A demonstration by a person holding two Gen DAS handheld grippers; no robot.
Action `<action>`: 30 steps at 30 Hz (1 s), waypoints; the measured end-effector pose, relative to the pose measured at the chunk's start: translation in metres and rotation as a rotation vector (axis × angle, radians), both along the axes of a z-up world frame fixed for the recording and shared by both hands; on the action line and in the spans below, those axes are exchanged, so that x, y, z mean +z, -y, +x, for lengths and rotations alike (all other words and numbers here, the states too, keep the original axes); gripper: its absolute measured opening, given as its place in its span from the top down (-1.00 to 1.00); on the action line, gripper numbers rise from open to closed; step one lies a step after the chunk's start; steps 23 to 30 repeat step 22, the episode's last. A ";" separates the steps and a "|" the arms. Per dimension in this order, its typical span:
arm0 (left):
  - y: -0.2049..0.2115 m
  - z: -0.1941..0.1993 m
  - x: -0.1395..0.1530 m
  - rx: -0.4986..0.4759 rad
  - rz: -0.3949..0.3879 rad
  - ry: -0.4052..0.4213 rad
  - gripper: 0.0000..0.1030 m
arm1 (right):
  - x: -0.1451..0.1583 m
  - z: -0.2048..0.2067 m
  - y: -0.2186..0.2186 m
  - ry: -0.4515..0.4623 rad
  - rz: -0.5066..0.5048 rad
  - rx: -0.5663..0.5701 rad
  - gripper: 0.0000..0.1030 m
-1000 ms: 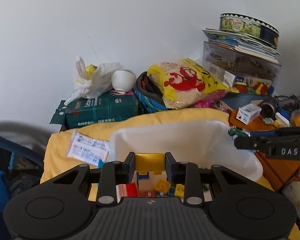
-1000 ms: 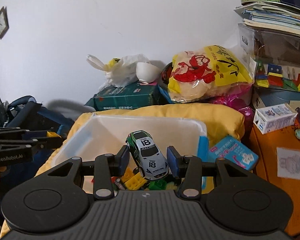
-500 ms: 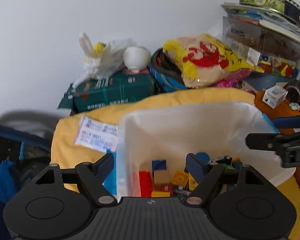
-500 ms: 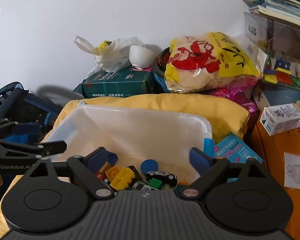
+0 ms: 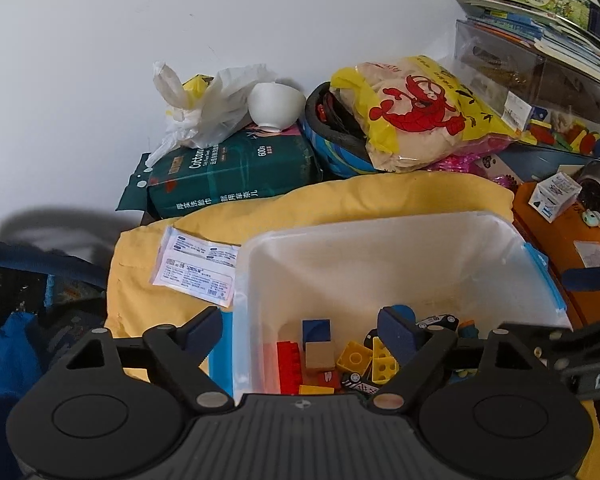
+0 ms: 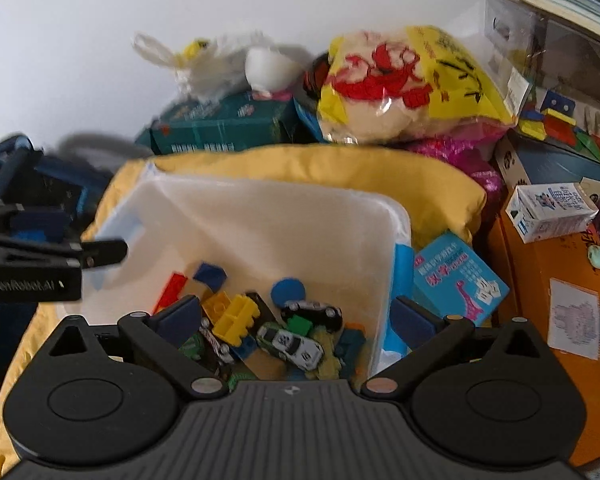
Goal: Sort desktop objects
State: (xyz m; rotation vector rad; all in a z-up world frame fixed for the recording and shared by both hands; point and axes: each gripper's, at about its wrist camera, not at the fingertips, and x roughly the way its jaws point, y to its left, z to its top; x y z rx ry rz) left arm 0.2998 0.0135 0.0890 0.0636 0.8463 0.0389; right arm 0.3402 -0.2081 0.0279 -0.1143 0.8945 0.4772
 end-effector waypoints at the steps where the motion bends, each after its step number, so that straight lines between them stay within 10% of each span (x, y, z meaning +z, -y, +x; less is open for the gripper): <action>1: 0.001 0.004 0.003 0.003 0.005 -0.017 -0.70 | 0.001 0.001 -0.001 -0.005 -0.014 0.002 -1.00; 30: 0.023 0.024 0.005 -0.043 -0.003 -0.163 -0.71 | -0.002 0.013 -0.008 -0.112 -0.106 -0.008 -1.00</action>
